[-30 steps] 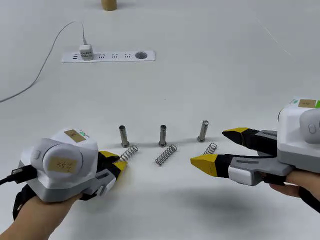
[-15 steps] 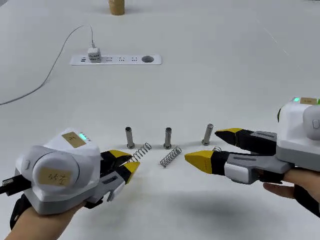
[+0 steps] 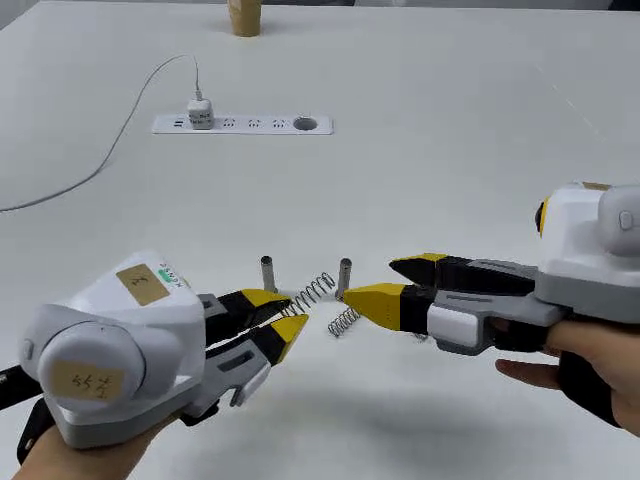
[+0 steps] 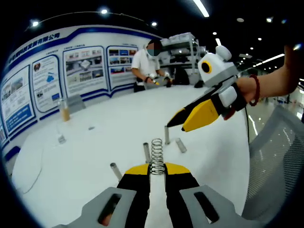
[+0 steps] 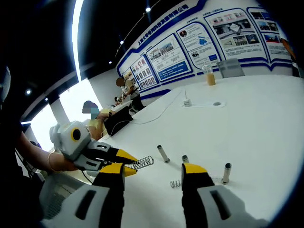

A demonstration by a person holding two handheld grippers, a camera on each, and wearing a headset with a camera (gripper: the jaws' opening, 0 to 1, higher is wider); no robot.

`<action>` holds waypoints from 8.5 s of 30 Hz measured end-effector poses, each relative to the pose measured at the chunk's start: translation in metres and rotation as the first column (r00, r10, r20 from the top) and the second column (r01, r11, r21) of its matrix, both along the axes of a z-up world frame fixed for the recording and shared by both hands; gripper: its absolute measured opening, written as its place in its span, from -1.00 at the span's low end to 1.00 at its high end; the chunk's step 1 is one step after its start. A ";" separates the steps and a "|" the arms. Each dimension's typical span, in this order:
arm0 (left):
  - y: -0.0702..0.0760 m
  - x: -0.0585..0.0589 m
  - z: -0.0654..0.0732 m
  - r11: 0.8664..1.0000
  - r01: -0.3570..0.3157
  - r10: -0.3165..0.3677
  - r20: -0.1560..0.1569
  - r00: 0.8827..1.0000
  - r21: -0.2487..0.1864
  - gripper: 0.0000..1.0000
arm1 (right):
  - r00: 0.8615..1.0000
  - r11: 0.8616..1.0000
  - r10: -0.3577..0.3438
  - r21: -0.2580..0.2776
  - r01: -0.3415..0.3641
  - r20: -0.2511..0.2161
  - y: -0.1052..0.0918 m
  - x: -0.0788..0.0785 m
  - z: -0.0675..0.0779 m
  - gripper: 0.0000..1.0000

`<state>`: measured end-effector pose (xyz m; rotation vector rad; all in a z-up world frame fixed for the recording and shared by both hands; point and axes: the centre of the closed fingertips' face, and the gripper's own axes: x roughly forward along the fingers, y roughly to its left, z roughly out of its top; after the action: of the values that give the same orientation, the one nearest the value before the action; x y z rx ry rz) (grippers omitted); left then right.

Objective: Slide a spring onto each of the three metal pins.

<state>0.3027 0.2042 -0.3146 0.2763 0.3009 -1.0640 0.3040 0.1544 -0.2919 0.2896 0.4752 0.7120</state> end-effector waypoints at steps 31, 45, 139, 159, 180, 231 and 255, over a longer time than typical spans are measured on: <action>-0.013 -0.016 0.027 0.992 0.097 -0.089 0.097 0.991 -0.080 -0.79 | 0.993 0.955 0.041 0.296 -0.008 -0.106 0.024 -0.006 0.016 -0.70; -0.011 -0.013 0.022 0.996 0.071 -0.066 0.082 0.994 -0.054 -0.78 | 0.996 0.947 0.062 0.319 -0.037 -0.068 0.033 -0.007 0.026 -0.78; 0.031 -0.001 -0.024 0.986 -0.158 0.161 -0.085 0.983 0.046 0.29 | 0.974 0.933 0.109 -0.360 -0.031 0.200 0.077 0.091 -0.012 -0.77; 0.033 0.001 -0.023 0.985 -0.164 0.167 -0.076 0.983 0.046 0.27 | 0.973 0.914 0.117 -0.405 -0.027 0.199 0.077 0.088 -0.019 -0.77; 0.035 0.001 -0.023 0.984 -0.170 0.174 -0.080 0.982 0.048 0.25 | 0.983 0.898 0.122 -0.436 -0.050 0.138 0.078 0.088 -0.048 -0.77; 0.038 0.005 -0.018 0.980 -0.195 0.196 -0.081 0.977 0.026 0.28 | 0.996 0.933 0.036 -0.360 -0.004 0.083 0.061 0.073 -0.036 -0.35; 0.022 -0.002 -0.021 0.988 -0.136 0.141 -0.074 0.987 0.072 0.16 | 0.996 0.938 -0.034 -0.340 0.062 0.088 0.003 0.034 -0.021 -0.09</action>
<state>0.3007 0.2265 -0.3357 0.2695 0.4214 -0.9299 0.3381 0.1578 -0.3132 -0.0550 0.5040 0.5783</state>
